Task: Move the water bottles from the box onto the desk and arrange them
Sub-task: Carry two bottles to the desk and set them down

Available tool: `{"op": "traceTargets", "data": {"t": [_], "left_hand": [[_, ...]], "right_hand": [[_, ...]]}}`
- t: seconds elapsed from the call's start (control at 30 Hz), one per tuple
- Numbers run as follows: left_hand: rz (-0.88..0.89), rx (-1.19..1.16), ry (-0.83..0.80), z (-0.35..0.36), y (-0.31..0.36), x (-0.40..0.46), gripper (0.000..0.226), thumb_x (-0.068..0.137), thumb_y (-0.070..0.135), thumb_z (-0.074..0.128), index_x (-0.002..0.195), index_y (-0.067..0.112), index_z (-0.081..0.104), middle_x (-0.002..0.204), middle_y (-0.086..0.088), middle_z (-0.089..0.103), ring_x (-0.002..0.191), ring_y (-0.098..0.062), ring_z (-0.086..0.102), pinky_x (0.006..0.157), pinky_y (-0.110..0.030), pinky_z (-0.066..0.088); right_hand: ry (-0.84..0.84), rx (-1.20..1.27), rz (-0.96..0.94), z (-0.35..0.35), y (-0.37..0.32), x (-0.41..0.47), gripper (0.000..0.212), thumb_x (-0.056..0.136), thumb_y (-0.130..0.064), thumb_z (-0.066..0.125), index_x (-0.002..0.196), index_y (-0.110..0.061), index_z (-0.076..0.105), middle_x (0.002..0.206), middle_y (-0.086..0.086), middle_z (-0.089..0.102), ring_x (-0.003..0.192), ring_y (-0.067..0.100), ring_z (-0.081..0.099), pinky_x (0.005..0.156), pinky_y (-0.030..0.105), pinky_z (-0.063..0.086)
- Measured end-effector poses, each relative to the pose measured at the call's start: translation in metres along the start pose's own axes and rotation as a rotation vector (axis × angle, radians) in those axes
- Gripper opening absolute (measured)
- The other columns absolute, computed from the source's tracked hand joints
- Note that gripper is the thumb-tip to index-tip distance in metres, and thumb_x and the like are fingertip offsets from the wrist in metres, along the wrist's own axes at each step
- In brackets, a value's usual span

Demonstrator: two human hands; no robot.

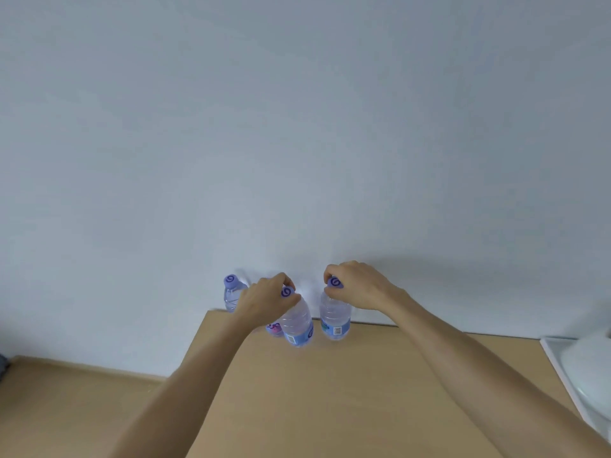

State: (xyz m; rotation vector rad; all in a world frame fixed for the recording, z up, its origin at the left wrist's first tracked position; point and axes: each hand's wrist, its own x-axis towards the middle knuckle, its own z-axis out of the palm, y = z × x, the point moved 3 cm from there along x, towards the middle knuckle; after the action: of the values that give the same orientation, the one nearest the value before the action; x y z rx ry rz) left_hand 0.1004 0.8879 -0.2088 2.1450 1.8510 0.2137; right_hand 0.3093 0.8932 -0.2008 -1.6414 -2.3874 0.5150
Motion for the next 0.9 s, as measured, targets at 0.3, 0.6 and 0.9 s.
{"op": "traceTargets", "data": {"t": [0.3,0.6,0.9], "left_hand": [[0.021,-0.002,-0.060,0.031,-0.010,0.033,0.025,0.090,0.051,0.052,0.106,0.031,0.054,0.076,0.010,0.053,0.079,-0.020,0.057,0.064,-0.031,0.040],[0.090,-0.028,-0.138,0.032,-0.013,0.052,0.023,0.091,0.052,0.047,0.110,0.039,0.052,0.092,0.006,0.057,0.088,-0.021,0.055,0.072,-0.033,0.041],[0.243,-0.013,-0.101,0.007,-0.017,0.036,0.027,0.094,0.049,0.043,0.120,0.045,0.040,0.088,0.010,0.067,0.083,-0.020,0.061,0.067,-0.034,0.043]], "right_hand": [[-0.024,0.004,0.045,0.029,0.013,0.014,0.023,0.090,-0.032,0.055,0.109,-0.022,0.063,0.089,-0.004,0.053,0.080,0.018,0.050,0.065,0.028,0.035],[-0.092,-0.004,0.114,0.027,0.008,0.017,0.023,0.086,-0.032,0.056,0.108,-0.028,0.061,0.091,-0.005,0.052,0.086,0.020,0.054,0.069,0.030,0.044],[0.053,-0.084,0.228,0.012,-0.005,-0.015,0.029,0.094,-0.045,0.048,0.121,-0.036,0.049,0.104,-0.007,0.065,0.092,0.020,0.060,0.070,0.031,0.036]]}}
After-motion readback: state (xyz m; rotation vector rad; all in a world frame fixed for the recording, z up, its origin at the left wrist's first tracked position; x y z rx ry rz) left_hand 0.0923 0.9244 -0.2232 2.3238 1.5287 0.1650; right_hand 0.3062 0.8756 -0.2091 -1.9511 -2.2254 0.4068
